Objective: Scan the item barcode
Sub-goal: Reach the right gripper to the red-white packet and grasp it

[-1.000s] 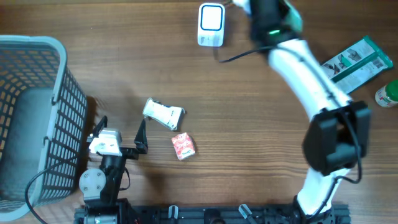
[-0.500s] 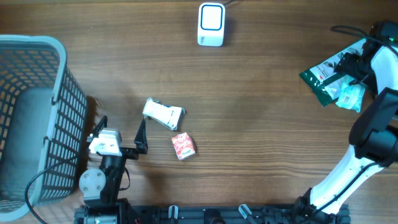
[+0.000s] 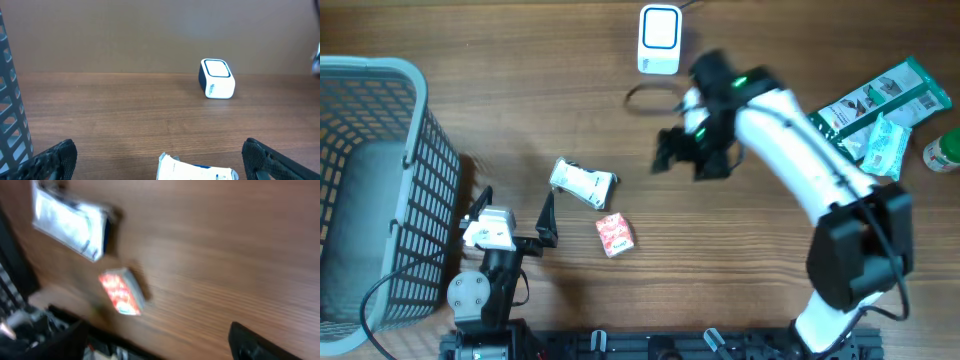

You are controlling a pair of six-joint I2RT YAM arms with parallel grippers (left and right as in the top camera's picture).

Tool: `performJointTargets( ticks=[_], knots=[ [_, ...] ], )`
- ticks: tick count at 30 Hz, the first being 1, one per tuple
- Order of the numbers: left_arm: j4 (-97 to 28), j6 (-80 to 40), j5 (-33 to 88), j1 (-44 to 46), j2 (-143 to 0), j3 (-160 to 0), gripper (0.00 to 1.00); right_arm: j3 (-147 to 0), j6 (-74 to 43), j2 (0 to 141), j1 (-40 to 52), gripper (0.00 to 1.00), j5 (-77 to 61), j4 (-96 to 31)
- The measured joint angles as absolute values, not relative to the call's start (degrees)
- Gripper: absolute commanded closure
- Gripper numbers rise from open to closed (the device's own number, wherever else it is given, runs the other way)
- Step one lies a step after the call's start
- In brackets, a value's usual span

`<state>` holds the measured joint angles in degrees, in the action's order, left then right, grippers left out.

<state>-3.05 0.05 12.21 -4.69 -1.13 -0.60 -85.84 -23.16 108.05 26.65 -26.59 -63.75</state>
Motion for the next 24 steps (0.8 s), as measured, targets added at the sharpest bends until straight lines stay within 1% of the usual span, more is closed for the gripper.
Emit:
performJointTargets(
  ticks=[1,3,4,7,11,12,14,15,17,19,24],
  knots=[
    [-3.1,0.1,12.2,-4.7,-1.1,-0.6,0.0,-83.3,-23.5,108.1,29.3,0.27,-27.2,-59.7],
    [-3.1,0.1,12.2,-4.7,-1.1,-0.6,0.0,-79.3,-23.8,108.2,33.4,0.33,-28.0,-53.3],
    [-3.1,0.1,12.2,-4.7,-1.1,-0.6,0.0,-75.5,-24.0,108.2,36.8,0.35,-28.5,-47.7],
    [-3.1,0.1,12.2,-4.7,-1.1,-0.6,0.0,-69.5,-24.0,108.3,39.4,0.35,-28.9,-38.8],
    [-3.1,0.1,12.2,-4.7,-1.1,-0.6,0.0,-67.3,-24.0,108.3,40.9,0.33,-28.9,-33.9],
    [-3.1,0.1,12.2,-4.7,-1.1,-0.6,0.0,-67.3,-24.0,108.4,41.6,0.38,-28.9,-32.6],
    [-3.1,0.1,12.2,-4.7,-1.1,-0.6,0.0,-67.3,-24.1,109.8,42.5,0.67,-29.0,-30.6],
    [-3.1,0.1,12.2,-4.7,-1.1,-0.6,0.0,-67.3,-24.4,111.1,42.8,0.73,-28.9,-30.4],
    [-3.1,0.1,12.2,-4.7,-1.1,-0.6,0.0,-67.5,-25.5,114.4,42.9,0.78,-31.3,-30.6],
    [-3.1,0.1,12.2,-4.7,-1.1,-0.6,0.0,-67.6,-26.8,114.7,42.5,0.96,-32.2,-30.7],
    [-3.1,0.1,12.2,-4.7,-1.1,-0.6,0.0,-68.0,-27.8,114.8,41.1,0.96,-34.8,-32.5]
  ],
)
